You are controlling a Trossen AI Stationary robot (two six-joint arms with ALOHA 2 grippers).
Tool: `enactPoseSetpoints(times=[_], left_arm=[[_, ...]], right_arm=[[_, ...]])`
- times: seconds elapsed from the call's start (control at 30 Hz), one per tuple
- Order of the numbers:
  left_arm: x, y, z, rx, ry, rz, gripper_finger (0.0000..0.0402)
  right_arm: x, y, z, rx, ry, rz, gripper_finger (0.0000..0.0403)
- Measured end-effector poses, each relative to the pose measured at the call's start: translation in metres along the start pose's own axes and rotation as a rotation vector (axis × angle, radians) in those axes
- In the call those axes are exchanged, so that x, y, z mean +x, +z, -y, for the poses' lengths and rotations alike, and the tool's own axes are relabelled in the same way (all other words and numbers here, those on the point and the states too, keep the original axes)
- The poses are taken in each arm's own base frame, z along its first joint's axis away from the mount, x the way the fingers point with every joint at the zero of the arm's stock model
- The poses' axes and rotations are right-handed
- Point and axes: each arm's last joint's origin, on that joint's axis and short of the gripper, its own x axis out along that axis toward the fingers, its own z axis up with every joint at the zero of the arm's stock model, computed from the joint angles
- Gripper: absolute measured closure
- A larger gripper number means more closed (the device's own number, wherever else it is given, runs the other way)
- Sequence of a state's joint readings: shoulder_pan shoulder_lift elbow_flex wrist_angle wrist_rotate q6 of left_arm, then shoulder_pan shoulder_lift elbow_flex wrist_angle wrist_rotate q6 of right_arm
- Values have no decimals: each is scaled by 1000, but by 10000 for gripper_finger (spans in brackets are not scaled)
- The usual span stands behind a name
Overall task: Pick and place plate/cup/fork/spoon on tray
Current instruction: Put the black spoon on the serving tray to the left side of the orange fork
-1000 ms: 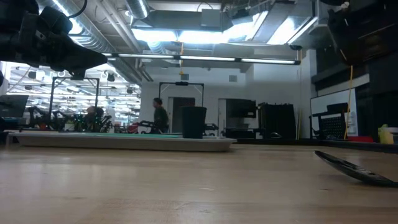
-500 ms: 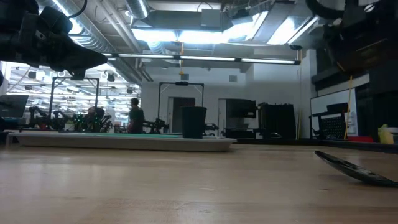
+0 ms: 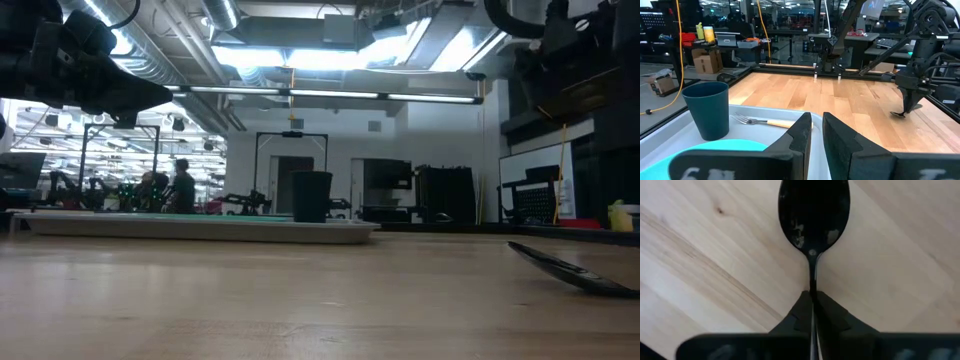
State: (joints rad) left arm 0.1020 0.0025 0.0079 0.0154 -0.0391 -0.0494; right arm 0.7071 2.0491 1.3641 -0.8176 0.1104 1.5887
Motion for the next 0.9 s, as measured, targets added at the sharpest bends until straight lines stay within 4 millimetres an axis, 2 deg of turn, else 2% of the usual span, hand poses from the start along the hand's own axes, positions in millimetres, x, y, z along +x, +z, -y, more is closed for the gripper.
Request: enactPoseSetpoints(times=[0.3,0.37,0.57,0.7,0.77,0.9], left_arm=[[0,0,0,0,0,0,360],[0,0,0,0,0,0,360],[0,0,0,0,0,0,360],[0,0,0,0,0,0,360],[0,0,0,0,0,0,360],[0,0,0,0,0,0,360]], right_arm=[[-6,8,-8,47,20,68,398],[-16,15,-15,55,35,133,399],[-65,32,-28,43,12,354,401],[-94,69,-26,91,-51,582,401],[-97,94,-23,134,-74,633,402],[-92,152,-11,235,-110,633,402]])
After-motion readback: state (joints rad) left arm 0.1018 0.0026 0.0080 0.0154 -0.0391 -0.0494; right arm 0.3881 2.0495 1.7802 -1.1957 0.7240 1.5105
